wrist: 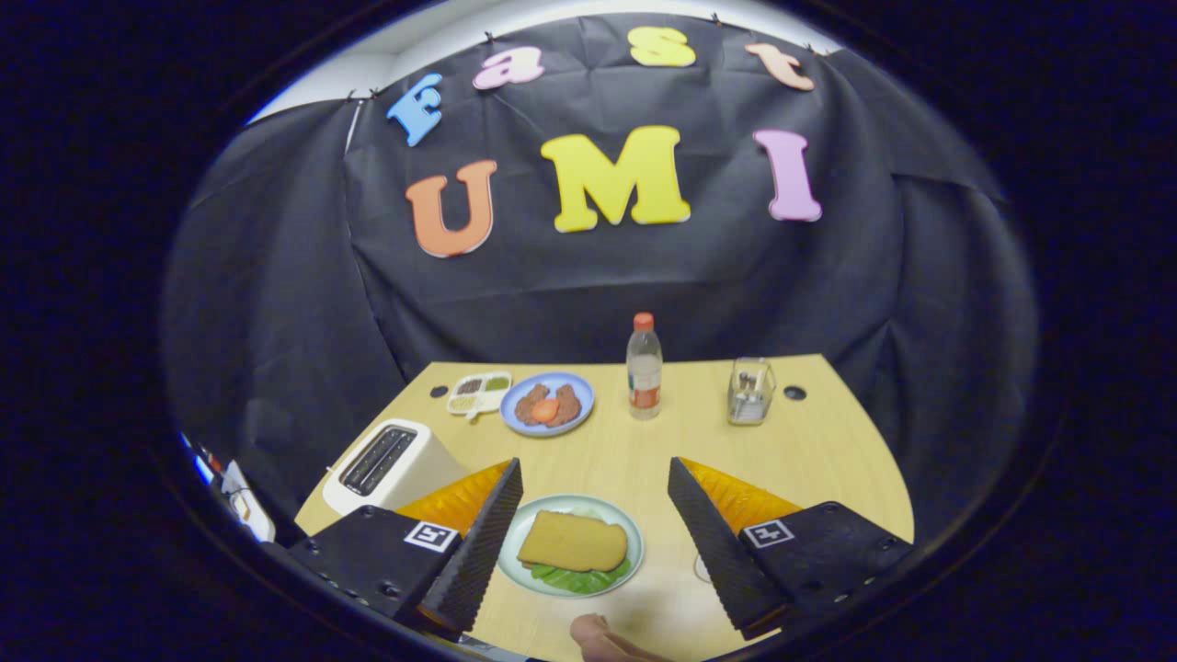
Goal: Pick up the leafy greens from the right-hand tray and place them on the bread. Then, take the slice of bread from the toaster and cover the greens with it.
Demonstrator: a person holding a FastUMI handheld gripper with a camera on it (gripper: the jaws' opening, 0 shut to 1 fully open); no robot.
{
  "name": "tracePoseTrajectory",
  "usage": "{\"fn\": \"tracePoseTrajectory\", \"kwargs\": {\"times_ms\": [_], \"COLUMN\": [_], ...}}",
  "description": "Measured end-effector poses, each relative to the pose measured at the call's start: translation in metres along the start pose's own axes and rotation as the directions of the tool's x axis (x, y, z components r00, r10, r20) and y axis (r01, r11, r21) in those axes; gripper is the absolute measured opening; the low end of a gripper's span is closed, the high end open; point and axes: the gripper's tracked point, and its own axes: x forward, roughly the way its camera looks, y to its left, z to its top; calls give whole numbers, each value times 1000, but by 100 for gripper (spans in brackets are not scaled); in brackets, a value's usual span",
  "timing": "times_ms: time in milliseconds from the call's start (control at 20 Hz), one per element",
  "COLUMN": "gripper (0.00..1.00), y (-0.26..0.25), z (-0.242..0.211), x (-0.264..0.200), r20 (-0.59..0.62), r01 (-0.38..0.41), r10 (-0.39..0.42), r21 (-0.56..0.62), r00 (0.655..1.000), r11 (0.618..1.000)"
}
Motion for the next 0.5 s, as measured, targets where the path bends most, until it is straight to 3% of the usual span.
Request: {"fn": "tracePoseTrajectory", "kwargs": {"times_ms": [300,500], "gripper": [96,96], "y": [10,6], "z": [44,48], "x": [-91,-118], "r20": [232,314], "r01": [54,118], "r10": [-39,-79], "r21": [-58,-105], "r00": [972,946], "r11": [997,987]}}
